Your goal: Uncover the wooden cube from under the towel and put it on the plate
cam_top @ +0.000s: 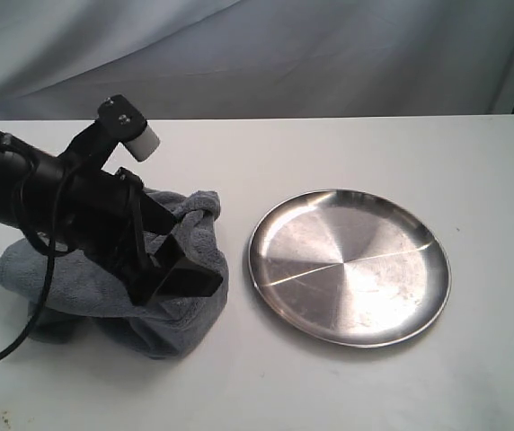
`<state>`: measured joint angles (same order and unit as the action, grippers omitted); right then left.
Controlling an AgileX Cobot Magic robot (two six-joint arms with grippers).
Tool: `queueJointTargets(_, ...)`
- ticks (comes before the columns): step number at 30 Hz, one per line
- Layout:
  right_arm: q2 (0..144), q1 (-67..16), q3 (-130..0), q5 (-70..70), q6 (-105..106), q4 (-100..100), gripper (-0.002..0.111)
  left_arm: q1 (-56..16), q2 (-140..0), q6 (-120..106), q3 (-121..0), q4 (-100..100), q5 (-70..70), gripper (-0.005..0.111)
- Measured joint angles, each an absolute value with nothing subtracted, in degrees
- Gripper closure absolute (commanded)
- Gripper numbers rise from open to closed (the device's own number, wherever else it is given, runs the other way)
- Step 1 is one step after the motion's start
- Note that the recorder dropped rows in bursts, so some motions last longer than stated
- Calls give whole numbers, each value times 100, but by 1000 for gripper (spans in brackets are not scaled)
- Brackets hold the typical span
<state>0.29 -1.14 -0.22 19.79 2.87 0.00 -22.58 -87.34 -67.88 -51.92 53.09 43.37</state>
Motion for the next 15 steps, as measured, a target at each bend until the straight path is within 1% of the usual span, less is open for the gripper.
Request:
queueJointTargets(3,29,-114,-22,1979,287,0,108,-2258,-8734,-7006,-5192,5935,4350,2)
queueJointTargets(5,29,-114,-22,1979,287,0,108,-2258,-8734,-7046,-5192,5859,4321,2)
queueJointTargets(10,29,-114,-22,1979,287,0,108,-2263,-8734,-6336,-5192,4446,3421,2)
queueJointTargets(15,29,-114,-22,1979,287,0,108,-2285,-8734,-5371,-5192,3128,3173,2)
